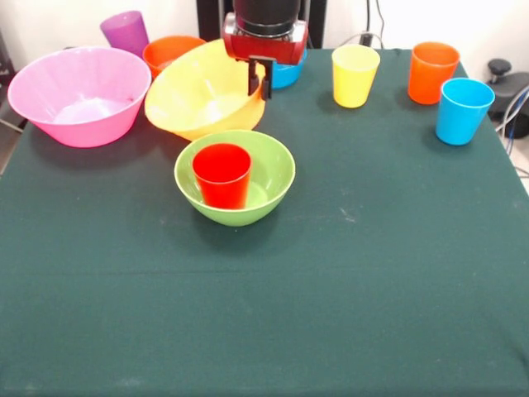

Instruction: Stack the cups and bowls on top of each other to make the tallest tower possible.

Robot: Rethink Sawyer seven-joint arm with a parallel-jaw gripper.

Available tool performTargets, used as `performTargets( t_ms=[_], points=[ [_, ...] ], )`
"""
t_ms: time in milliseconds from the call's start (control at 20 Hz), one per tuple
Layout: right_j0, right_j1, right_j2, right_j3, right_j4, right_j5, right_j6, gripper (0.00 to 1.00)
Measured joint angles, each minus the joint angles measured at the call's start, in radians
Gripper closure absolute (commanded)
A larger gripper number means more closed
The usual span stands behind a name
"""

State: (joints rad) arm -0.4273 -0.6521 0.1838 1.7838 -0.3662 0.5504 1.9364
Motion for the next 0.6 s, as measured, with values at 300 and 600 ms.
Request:
performTargets(
  t_ms=[300, 600],
  points=[
    [0.0, -0.01, 0.001, -0.034, 0.004, 0.067, 0.0, 1.0],
    [0.0, -0.012, 0.002, -0.068, 0.009, 0.118, 0.0, 1.0]
  ],
)
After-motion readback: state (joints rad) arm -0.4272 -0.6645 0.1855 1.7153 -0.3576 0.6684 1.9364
